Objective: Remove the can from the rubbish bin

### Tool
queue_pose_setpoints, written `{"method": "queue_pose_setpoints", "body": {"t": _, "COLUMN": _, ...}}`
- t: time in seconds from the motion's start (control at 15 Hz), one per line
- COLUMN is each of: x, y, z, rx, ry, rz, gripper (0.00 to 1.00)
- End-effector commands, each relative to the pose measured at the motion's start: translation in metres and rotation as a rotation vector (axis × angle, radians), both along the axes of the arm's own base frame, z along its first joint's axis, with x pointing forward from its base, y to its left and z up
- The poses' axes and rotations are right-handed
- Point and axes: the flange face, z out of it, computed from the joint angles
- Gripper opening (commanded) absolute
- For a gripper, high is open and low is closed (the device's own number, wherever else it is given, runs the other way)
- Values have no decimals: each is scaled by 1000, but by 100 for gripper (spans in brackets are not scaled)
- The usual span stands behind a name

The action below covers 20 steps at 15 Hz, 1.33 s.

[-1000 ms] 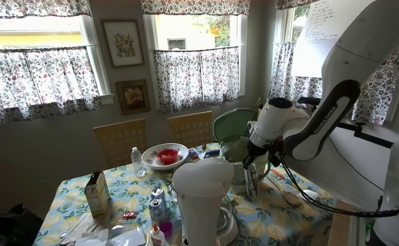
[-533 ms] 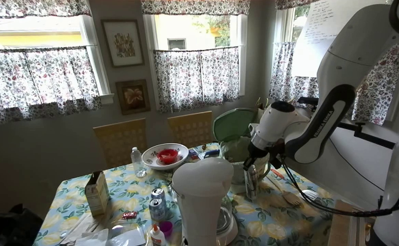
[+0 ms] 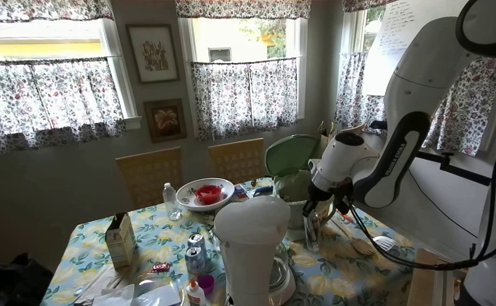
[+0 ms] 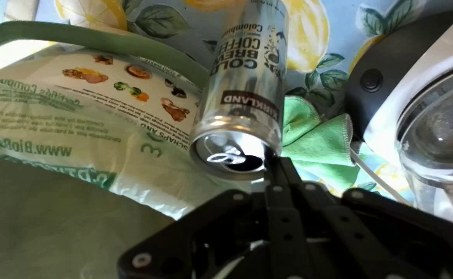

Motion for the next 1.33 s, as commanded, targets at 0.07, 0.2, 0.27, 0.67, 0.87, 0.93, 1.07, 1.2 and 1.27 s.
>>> {"method": "queue_pose_setpoints", "body": {"t": 0.07, "x": 7, "y": -4, "z": -15, "rx": 3, "ry": 0, "rz": 20, "gripper": 0}}
{"method": "queue_pose_setpoints", "body": {"t": 0.2, "x": 7, "y": -4, "z": -18, "rx": 4, "ry": 1, "rz": 21, "gripper": 0}}
{"method": "queue_pose_setpoints", "body": {"t": 0.27, "x": 8, "y": -5, "z": -20, "rx": 3, "ry": 3, "rz": 24, "gripper": 0}}
{"method": "queue_pose_setpoints", "body": {"t": 0.67, "x": 7, "y": -6, "z": -30, "rx": -2, "ry": 17, "rz": 28, "gripper": 28}}
{"method": "queue_pose_setpoints", "body": {"t": 0.87, "x": 6, "y": -4, "z": -32, "rx": -1, "ry": 20, "rz": 31, "gripper": 47}}
{"method": "queue_pose_setpoints", "body": {"t": 0.93, "x": 5, "y": -3, "z": -33, "rx": -1, "ry": 22, "rz": 31, "gripper": 54}}
{"method": "queue_pose_setpoints", "body": {"t": 1.07, "x": 4, "y": 0, "z": -34, "rx": 2, "ry": 26, "rz": 31, "gripper": 68}}
{"method": "queue_pose_setpoints", "body": {"t": 1.2, "x": 2, "y": 3, "z": -37, "rx": 8, "ry": 37, "rz": 28, "gripper": 82}}
{"method": "queue_pose_setpoints", "body": {"t": 1.27, "x": 2, "y": 4, "z": -38, "rx": 7, "ry": 38, "rz": 31, "gripper": 88}}
